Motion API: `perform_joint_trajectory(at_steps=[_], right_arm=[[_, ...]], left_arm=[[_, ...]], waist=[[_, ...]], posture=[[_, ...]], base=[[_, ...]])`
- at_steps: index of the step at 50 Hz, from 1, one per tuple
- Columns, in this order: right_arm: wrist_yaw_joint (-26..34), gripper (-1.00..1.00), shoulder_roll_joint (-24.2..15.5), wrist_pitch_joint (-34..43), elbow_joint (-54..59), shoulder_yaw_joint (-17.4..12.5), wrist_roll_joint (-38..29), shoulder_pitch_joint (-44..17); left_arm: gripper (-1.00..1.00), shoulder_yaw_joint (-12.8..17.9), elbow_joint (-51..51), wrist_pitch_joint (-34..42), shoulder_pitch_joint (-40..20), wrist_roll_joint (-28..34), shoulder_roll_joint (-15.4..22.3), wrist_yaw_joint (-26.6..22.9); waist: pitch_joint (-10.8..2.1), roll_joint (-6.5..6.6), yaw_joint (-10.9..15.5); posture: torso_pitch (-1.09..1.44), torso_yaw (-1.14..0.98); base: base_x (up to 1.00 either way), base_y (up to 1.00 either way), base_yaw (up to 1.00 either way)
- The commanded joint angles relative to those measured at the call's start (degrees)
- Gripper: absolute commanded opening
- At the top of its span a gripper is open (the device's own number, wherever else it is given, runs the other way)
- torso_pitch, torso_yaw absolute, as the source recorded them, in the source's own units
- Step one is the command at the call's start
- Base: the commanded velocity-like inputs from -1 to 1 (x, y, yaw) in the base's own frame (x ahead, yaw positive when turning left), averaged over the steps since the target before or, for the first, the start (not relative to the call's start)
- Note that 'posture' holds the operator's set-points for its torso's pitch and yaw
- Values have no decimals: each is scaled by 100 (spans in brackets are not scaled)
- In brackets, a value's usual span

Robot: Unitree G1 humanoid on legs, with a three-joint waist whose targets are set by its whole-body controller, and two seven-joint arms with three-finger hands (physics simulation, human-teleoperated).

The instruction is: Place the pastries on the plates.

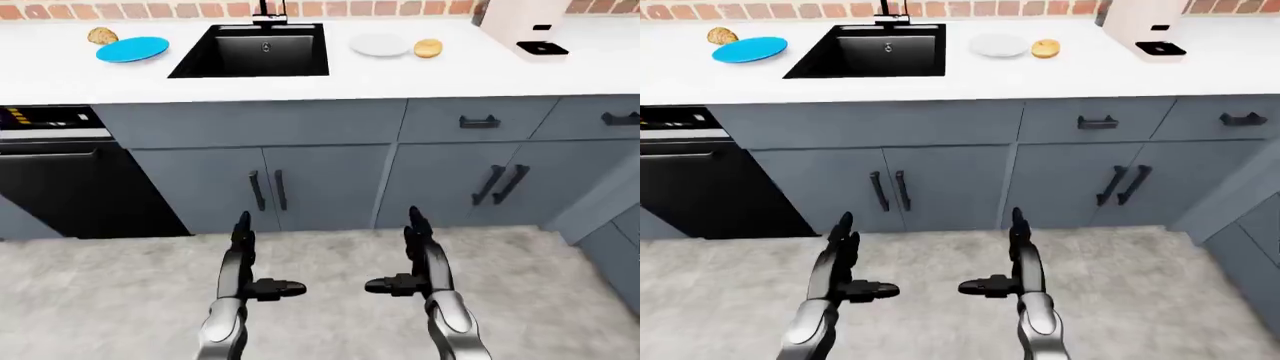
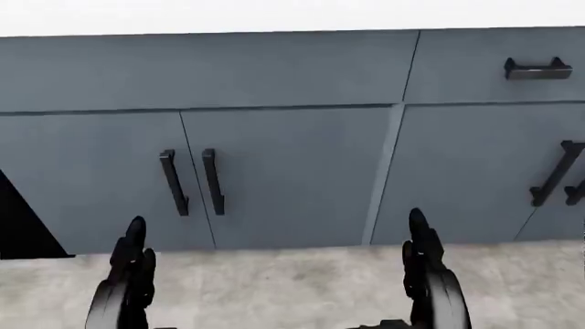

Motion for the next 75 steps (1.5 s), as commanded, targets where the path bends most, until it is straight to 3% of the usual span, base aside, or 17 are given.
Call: perform_joint_trajectory(at_steps=[1,3,5,8,23,28,29,34,38,47,50,56,61,66,68,70,75], right_arm=[[-204,100,-9,12,-813,-74,-3,-254],[-234,100,-59,226,-1119,-106,-41,-336],[-257,100,-114,500,-1426,-106,-138,-415],[-181,100,-116,811,-1727,-150,-48,-498],[-200,100,-630,3663,-3246,-563,55,-2554],[-374,100,-791,3690,-3217,-580,249,-3048],[-452,100,-776,3658,-3169,-548,233,-3125],[-555,100,-773,3559,-3134,-451,271,-3324],[-551,100,-692,3416,-3181,-417,357,-3186],[-530,100,-854,3704,-3434,-538,384,-3343],[-473,100,-1074,3863,-3275,-652,409,-3692],[-420,100,-1359,4047,-2785,-667,421,-4568],[-461,100,-1346,4025,-2864,-687,453,-4461],[-517,100,-1381,4033,-2948,-738,480,-4385],[-522,100,-1404,4077,-2999,-741,496,-4385],[-543,100,-1398,4071,-3034,-764,519,-4342],[-617,100,-1392,4096,-3070,-774,576,-4318]], left_arm=[[100,73,-1297,527,-174,-165,52,11],[100,115,-1708,982,-305,-186,52,74],[100,166,-2020,1361,-501,-152,102,145],[100,118,-2365,1692,-708,-22,159,154],[100,899,-3459,3880,-2750,-607,904,434],[100,1014,-3534,4125,-3138,-866,1174,572],[100,1008,-3562,4169,-3169,-901,1202,597],[100,1048,-3650,4375,-3374,-1059,1333,700],[100,1130,-3777,4523,-3281,-1191,1408,672],[100,981,-3406,4300,-3509,-1043,1482,725],[100,1049,-3231,4503,-3908,-1063,1629,667],[100,1063,-2838,4561,-4491,-1028,1846,618],[100,1126,-2929,4634,-4446,-1062,1913,626],[100,1080,-2778,4591,-4567,-1051,1936,730],[100,1052,-2665,4520,-4598,-1037,1870,792],[100,1002,-2648,4466,-4569,-1018,1822,801],[100,1082,-2673,4528,-4626,-1098,1872,938]], waist=[[-5,-45,-12],[-379,6,43],[-125,-55,40],[-424,-41,57],[-506,-3,41],[-481,12,41],[-622,42,42],[-216,16,44],[-192,-200,46],[-203,104,-24],[-316,549,-68],[-314,346,61],[-326,397,-14],[-375,-28,-6],[-538,-265,12],[-195,-314,-35],[-296,-130,-56]], posture=[[0,0],[0,0],[0,0],[0,0],[0,0],[0,0],[0,0],[0,0],[0,0],[0,0],[0,0],[0,0],[0,0],[0,0],[0,0],[0,0],[0,0]], base=[[0,0,0],[0,0,0],[0,0,0],[0,0,0],[0,0,0],[0,0,0],[20,0,0],[30,0,0],[44,-1,0],[56,-6,0],[56,-7,0],[56,-10,0],[41,-44,0],[33,-52,0],[32,-52,0],[32,-53,0],[20,-53,0]])
